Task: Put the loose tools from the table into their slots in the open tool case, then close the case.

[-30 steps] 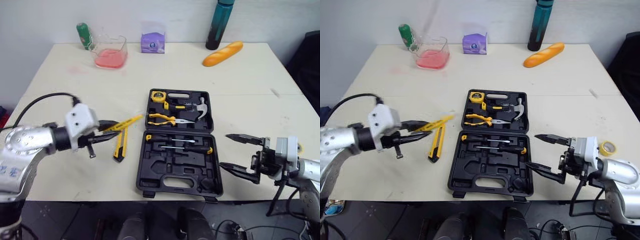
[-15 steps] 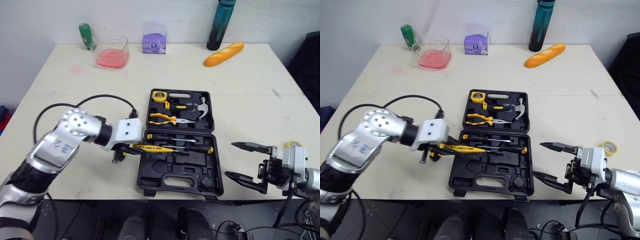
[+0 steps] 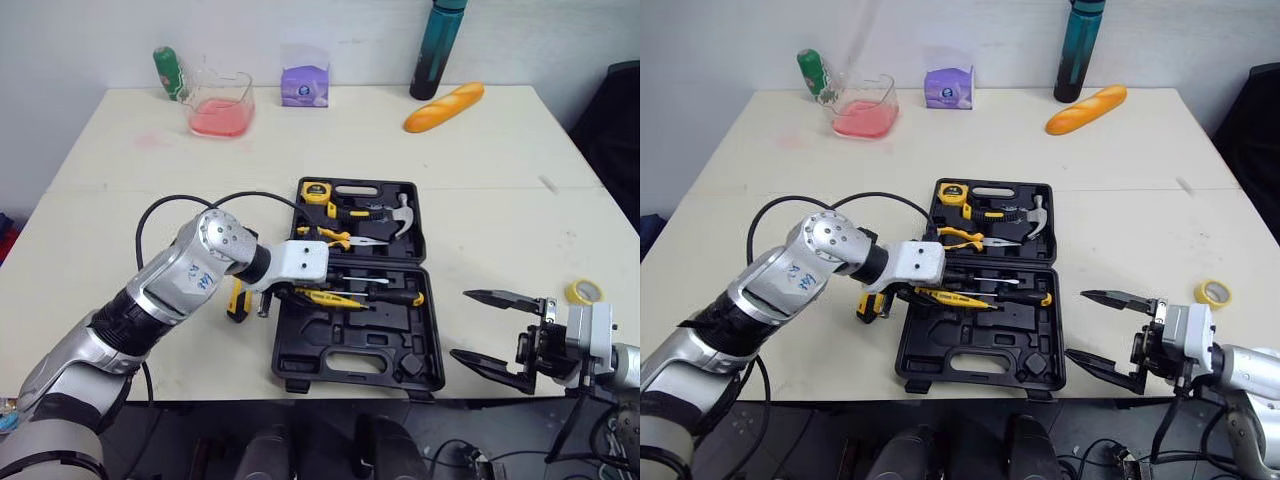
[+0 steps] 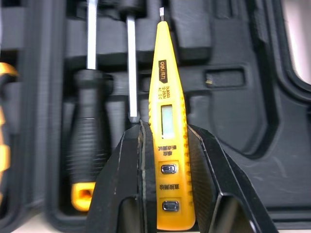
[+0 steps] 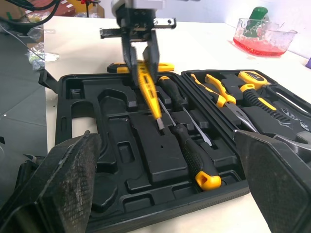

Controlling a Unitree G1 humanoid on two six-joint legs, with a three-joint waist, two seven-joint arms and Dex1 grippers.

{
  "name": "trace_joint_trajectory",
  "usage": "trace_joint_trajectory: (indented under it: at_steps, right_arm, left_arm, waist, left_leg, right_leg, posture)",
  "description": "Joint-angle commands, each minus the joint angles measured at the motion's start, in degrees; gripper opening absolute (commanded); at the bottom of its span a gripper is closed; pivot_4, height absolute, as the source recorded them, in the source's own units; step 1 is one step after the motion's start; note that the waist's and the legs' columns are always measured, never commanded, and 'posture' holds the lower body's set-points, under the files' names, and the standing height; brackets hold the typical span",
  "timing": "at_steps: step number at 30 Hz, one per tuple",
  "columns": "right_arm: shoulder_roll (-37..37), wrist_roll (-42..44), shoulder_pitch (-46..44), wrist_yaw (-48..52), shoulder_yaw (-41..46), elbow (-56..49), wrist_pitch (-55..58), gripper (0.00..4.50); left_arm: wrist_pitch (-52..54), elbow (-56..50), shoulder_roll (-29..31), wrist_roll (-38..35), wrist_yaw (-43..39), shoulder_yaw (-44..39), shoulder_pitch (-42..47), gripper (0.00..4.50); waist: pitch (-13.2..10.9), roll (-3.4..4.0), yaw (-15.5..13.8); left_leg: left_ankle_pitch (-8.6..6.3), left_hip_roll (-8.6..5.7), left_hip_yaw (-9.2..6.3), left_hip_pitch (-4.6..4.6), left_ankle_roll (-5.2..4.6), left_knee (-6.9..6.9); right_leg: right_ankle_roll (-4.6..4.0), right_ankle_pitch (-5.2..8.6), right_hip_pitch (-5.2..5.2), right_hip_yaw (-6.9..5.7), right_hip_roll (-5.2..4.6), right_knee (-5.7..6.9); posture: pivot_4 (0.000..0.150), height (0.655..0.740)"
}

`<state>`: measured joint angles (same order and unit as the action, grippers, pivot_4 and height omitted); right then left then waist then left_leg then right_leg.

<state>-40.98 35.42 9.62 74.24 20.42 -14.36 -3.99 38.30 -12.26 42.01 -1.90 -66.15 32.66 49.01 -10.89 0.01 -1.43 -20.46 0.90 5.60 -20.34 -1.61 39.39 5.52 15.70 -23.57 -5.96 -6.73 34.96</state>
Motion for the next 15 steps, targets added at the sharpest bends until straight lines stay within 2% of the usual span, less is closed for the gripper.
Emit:
trace_joint_trajectory:
  at_steps: [1, 15]
  right_arm:
    - [0.3, 0.5, 0.1, -0.1, 0.4, -1.0, -1.2, 4.5]
    - [1.4, 0.3, 0.2, -0.4, 0.0, -0.8, -2.1, 4.5]
  left_arm:
    - [0.3, -0.2, -0.6, 1.0, -0.4, -0.8, 0.9, 0.56]
    - [0.6, 2.6, -3.4, 4.2, -0.2, 0.8, 0.6, 0.56]
  waist:
    - [0.0, 0.0, 0.0]
    - [0.0, 0.0, -0.1]
  left_leg:
    - [0.0, 0.0, -0.01, 0.0, -0.01, 0.02]
    - [-0.04, 0.0, -0.07, -0.04, -0.06, 0.29]
  right_leg:
    - [0.0, 0.0, 0.0, 0.0, -0.01, 0.01]
    - [0.0, 0.0, 0.04, -0.01, -0.04, 0.04]
  posture:
    - [0.15, 0.7349]
    - [0.15, 0.7349]
